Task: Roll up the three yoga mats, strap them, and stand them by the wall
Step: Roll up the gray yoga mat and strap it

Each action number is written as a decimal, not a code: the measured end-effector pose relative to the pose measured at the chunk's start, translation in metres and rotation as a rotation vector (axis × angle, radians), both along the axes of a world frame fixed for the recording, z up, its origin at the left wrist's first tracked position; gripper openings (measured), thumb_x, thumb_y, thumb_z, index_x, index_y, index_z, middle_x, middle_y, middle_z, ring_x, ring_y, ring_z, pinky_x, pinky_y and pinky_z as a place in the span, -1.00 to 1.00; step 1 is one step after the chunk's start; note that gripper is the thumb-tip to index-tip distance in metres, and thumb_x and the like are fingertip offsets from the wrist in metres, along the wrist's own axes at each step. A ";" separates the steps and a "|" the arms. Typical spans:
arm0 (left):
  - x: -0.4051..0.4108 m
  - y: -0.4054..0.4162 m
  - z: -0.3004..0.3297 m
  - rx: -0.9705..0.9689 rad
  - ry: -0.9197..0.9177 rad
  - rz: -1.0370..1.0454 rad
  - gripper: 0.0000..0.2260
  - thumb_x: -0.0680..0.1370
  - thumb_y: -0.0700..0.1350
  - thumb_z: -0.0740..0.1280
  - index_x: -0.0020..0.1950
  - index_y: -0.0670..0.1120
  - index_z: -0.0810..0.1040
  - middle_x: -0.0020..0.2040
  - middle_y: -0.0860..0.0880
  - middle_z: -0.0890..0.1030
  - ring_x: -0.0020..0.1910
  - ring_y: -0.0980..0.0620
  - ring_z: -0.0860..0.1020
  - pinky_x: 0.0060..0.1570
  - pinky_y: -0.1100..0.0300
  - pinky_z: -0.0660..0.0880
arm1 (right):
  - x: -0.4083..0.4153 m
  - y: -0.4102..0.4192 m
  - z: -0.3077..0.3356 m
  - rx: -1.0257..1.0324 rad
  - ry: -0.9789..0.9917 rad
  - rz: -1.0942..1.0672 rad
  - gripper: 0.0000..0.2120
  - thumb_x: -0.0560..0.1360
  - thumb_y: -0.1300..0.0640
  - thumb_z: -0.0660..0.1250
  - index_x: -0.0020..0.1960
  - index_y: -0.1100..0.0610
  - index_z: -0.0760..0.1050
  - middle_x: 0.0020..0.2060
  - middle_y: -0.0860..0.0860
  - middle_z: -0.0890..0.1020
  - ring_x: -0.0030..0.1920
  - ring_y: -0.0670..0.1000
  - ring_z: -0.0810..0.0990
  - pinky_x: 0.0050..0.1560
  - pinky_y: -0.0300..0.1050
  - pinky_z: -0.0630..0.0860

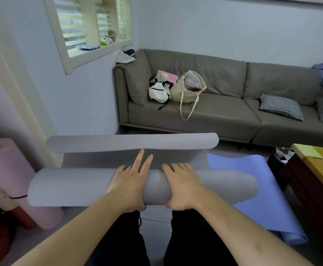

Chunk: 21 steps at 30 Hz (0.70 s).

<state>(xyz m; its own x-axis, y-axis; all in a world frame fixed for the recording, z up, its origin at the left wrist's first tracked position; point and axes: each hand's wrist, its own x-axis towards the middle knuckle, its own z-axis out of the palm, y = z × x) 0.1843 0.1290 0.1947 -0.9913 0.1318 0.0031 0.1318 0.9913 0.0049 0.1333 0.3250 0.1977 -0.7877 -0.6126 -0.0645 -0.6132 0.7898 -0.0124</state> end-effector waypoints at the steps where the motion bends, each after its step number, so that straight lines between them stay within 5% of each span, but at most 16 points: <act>1: 0.000 0.000 -0.001 0.000 0.007 -0.001 0.38 0.20 0.20 0.59 0.67 0.05 -0.38 0.66 -0.12 -0.40 0.40 -0.11 0.45 0.46 0.02 0.29 | 0.010 0.000 -0.007 0.005 0.061 0.004 0.11 0.25 -0.20 0.60 0.61 0.05 0.11 0.40 0.08 0.39 0.41 0.18 0.37 0.52 0.08 0.25; 4: 0.007 0.001 -0.005 -0.009 0.018 -0.007 0.34 0.25 0.17 0.58 0.67 0.04 -0.37 0.66 -0.12 -0.40 0.47 -0.10 0.39 0.51 -0.03 0.25 | 0.031 -0.003 -0.027 0.022 0.196 -0.017 0.21 0.24 -0.18 0.66 0.64 0.09 0.04 0.44 0.15 0.33 0.45 0.24 0.32 0.57 0.27 0.19; 9: 0.004 0.000 -0.002 -0.014 0.017 -0.008 0.37 0.23 0.20 0.58 0.65 0.06 -0.41 0.65 -0.11 -0.43 0.46 -0.10 0.38 0.50 -0.03 0.26 | 0.018 -0.009 -0.028 -0.018 0.197 -0.017 -0.03 0.19 0.04 0.60 0.50 0.05 0.23 0.26 0.04 0.49 0.26 0.17 0.49 0.38 0.14 0.36; 21: 0.001 0.003 -0.004 -0.082 0.048 0.029 0.29 0.32 0.02 0.61 0.67 0.01 -0.35 0.65 -0.15 -0.39 0.50 -0.13 0.33 0.57 -0.01 0.19 | -0.021 -0.013 0.013 0.054 -0.097 -0.008 -0.18 0.14 -0.20 0.65 0.27 -0.08 0.35 0.03 -0.11 0.56 -0.02 0.04 0.55 -0.02 0.00 0.39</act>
